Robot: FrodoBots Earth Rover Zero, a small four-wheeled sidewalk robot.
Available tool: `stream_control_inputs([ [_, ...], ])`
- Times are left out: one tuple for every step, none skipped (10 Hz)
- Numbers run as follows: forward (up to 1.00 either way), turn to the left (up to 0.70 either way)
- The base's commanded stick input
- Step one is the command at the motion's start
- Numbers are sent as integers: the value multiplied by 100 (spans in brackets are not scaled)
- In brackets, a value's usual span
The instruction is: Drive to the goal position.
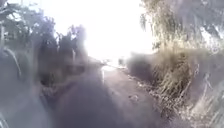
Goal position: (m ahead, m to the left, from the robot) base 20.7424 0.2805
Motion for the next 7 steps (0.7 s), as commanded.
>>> stream_control_inputs([
  [100,0],
  [100,0],
  [100,0],
  [100,0],
  [100,0],
  [100,0],
  [100,0],
])
